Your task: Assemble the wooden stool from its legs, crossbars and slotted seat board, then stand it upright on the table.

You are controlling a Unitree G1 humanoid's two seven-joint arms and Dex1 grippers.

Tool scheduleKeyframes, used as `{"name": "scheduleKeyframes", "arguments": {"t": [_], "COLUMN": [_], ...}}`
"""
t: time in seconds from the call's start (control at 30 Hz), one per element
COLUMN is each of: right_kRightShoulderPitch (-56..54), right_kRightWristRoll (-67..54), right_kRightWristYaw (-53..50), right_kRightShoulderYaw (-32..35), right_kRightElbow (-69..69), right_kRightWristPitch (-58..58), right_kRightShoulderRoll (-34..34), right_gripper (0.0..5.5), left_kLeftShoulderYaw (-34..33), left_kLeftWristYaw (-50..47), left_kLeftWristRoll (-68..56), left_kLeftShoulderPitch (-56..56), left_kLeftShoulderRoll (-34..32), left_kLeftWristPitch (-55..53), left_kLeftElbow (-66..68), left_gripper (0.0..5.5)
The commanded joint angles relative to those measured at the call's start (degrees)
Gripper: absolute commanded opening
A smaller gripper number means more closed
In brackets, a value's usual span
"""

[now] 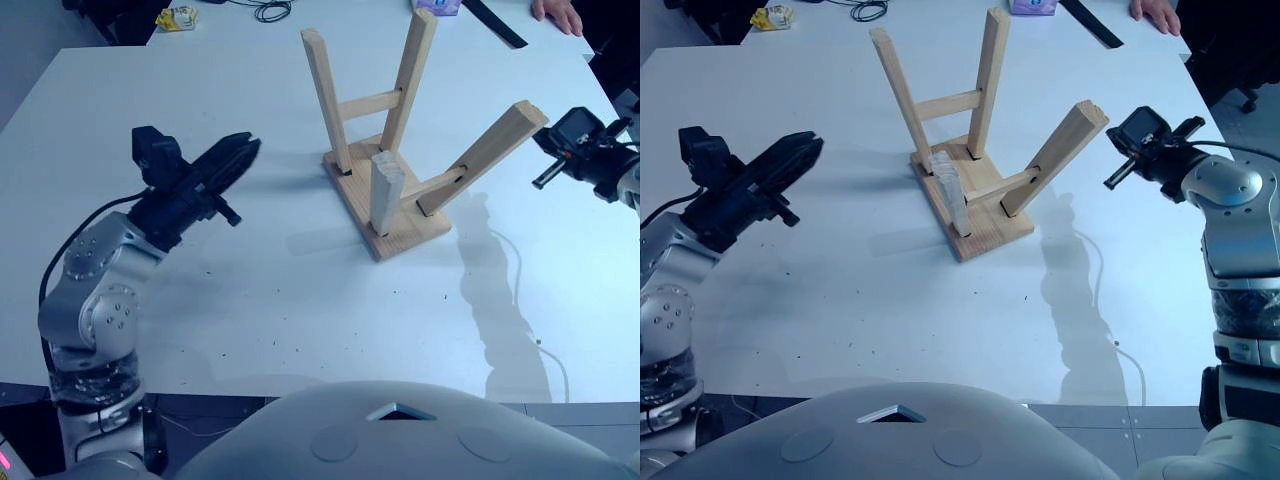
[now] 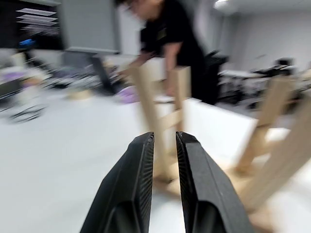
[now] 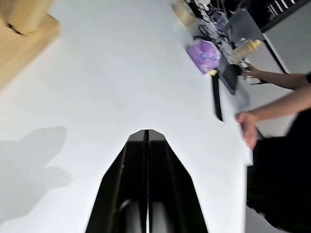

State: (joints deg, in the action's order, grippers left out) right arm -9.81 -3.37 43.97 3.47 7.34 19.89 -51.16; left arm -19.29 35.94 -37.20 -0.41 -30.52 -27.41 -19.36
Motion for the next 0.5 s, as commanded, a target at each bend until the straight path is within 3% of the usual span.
{"name": "scheduleKeyframes", "arguments": {"t": [0.03, 0.13, 0.27, 0.5], "right_kRightShoulderPitch": [4.0, 3.6, 3.6, 5.2], "right_kRightWristRoll": [-4.4, -3.7, -7.9, -2.7], "right_kRightWristYaw": [9.9, 13.6, 19.6, 11.8], "right_kRightShoulderYaw": [-1.3, -2.2, -3.9, -15.8], "right_kRightElbow": [7.2, 5.7, 8.7, 13.5], "right_kRightWristPitch": [-1.2, -5.3, -6.9, -2.7], "right_kRightShoulderRoll": [-4.1, -5.6, -4.6, 6.0], "right_gripper": [0.0, 0.0, 0.0, 0.0], "left_kLeftShoulderYaw": [-1.7, 0.1, 2.9, 3.9], "left_kLeftWristYaw": [-4.1, -6.8, -6.8, -7.0], "left_kLeftWristRoll": [9.2, 13.1, 13.9, 12.9], "left_kLeftShoulderPitch": [-6.1, -10.7, -13.0, -12.8], "left_kLeftShoulderRoll": [-1.7, 0.4, 4.0, 6.8], "left_kLeftWristPitch": [8.4, 12.7, 15.4, 14.6], "left_kLeftElbow": [18.0, 26.0, 25.8, 21.7], "left_gripper": [0.84, 0.84, 0.84, 0.84]}}
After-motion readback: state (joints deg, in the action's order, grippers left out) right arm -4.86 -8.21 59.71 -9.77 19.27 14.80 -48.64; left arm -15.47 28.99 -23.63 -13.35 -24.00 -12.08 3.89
